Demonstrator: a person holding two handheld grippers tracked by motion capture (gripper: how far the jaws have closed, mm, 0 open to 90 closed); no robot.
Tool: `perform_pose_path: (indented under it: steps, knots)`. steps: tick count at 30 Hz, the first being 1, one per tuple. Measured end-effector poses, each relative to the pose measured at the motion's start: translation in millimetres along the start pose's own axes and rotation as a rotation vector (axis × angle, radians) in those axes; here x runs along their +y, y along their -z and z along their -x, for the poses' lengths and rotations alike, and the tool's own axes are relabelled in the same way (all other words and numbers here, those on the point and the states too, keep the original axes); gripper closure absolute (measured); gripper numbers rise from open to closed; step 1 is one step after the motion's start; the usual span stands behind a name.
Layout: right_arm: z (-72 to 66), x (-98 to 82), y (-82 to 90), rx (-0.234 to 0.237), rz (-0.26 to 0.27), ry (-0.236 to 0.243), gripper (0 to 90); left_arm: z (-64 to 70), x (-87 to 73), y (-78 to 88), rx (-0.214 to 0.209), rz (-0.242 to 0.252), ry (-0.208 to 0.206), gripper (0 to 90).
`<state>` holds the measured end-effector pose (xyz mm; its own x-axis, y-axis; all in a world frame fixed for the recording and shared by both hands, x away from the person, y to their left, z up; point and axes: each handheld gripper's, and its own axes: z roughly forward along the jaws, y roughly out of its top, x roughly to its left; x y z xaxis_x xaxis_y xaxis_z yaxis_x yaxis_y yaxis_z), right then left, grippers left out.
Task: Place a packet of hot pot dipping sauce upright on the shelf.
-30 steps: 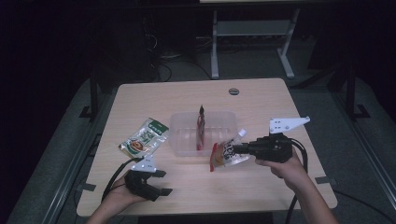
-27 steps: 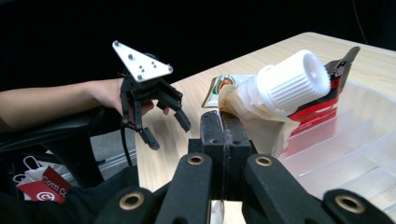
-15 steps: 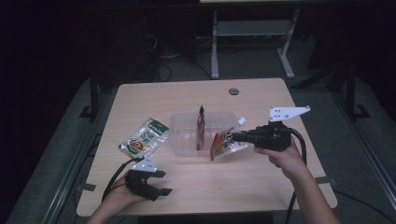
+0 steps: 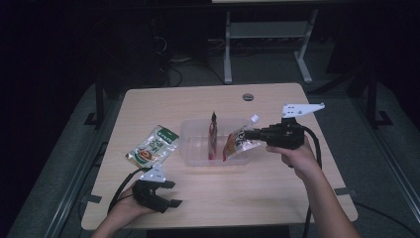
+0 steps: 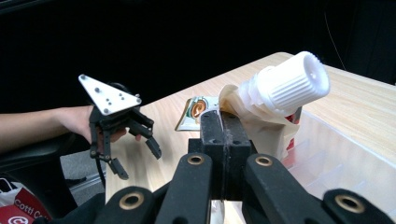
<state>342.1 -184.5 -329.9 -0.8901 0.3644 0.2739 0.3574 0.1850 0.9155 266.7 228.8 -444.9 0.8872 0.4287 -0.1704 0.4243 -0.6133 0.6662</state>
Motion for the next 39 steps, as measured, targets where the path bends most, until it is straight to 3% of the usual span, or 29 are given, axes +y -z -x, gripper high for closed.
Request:
perform_pose_path:
  steps: [16, 23, 39]
  knots:
    - [30.4, -0.1, -9.4, -0.014, -0.019, -0.034, 90.0, -1.5, -5.9, 5.5, 0.023, -0.001, 0.015, 28.3]
    - [46.8, -3.2, -14.4, -0.004, -0.024, -0.053, 90.0, 2.5, -16.1, 12.9, 0.044, 0.010, 0.063, 28.3]
    - [59.4, -5.0, -32.7, -0.011, -0.072, -0.060, 90.0, 6.2, -29.2, 22.5, 0.075, 0.011, 0.090, 28.3]
